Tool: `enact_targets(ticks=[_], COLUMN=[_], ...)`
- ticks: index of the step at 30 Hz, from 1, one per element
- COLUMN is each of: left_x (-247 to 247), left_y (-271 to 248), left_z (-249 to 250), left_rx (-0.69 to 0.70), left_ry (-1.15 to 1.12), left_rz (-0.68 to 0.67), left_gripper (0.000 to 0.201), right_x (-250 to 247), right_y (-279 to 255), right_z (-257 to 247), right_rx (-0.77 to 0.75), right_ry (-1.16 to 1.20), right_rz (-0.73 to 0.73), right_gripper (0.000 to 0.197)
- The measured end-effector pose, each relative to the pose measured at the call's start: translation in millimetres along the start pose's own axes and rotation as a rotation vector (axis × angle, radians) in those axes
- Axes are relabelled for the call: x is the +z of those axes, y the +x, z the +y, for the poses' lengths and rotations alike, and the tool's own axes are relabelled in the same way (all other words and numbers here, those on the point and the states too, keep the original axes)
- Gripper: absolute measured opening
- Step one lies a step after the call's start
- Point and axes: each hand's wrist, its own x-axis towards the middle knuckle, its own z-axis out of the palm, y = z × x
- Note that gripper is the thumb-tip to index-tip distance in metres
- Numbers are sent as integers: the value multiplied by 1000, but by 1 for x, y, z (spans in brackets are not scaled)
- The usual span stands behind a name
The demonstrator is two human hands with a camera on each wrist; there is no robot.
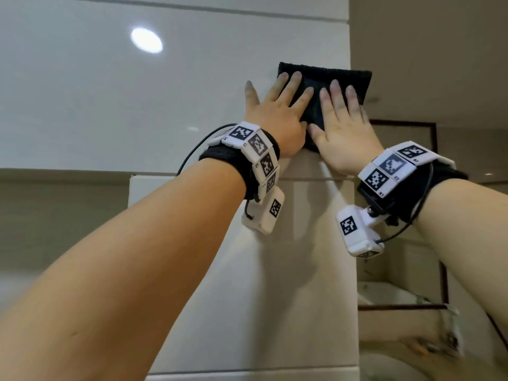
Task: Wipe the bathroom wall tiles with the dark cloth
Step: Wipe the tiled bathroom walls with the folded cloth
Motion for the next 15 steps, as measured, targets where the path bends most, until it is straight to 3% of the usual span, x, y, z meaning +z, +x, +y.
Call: enact_targets(ticks=[15], left_x=[30], left_y=[-90], left_z=[8], left_rx=[9], left_ry=[64], left_rz=[-45], left_gripper=[63], right_x=[32], right_y=[-83], right_z=[-28], right_rx=[-31], right_ry=[-42], right_rz=[-28], right_gripper=[73])
